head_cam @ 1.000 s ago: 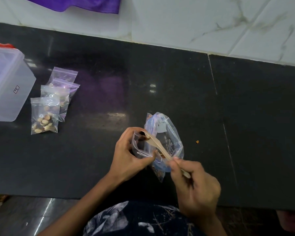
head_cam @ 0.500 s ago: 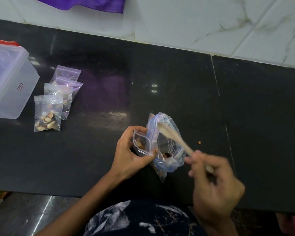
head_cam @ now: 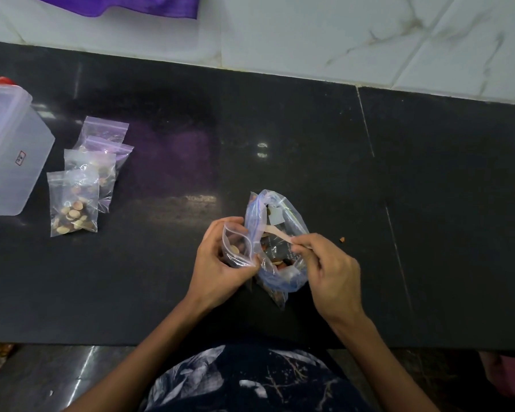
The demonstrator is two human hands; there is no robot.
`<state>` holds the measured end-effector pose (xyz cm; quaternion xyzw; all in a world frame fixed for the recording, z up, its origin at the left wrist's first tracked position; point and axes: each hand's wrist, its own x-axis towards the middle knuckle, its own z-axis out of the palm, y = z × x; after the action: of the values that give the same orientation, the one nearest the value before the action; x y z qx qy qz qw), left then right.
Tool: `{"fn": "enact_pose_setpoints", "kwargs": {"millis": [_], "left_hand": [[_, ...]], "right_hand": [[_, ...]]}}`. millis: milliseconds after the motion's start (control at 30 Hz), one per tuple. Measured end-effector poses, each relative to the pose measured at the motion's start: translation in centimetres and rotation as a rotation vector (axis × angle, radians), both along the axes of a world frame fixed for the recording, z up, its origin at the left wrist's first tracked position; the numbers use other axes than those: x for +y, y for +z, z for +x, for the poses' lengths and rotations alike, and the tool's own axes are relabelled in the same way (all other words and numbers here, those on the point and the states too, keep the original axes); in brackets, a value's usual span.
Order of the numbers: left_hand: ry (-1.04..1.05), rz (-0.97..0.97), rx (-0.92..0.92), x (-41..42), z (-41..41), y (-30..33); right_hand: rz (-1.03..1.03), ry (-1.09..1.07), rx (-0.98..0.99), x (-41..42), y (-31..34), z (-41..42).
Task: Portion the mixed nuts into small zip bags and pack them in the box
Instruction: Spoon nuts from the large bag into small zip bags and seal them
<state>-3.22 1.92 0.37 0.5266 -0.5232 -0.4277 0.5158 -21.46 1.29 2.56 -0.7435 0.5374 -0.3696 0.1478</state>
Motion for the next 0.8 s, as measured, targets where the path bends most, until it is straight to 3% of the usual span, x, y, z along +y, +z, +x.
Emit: {"fn": "enact_pose_setpoints", "kwargs": {"millis": [367, 533, 800], "left_hand": [[-0.009, 0.020, -0.008, 0.2, 0.1, -0.3], [0.005, 0.031, 0.014, 0.3, -0.2, -0.2], [0.039, 0.060, 0.047, 0.9, -0.8, 0.0]], "right_hand": [[0.119, -0.087, -0.001, 0.6, 1.7, -2.0], [0.304, -0.131, 0.030, 2.1, 2.9, -2.0], [0.623, -0.250, -0.282, 2.6, 3.5, -1.0]]}}
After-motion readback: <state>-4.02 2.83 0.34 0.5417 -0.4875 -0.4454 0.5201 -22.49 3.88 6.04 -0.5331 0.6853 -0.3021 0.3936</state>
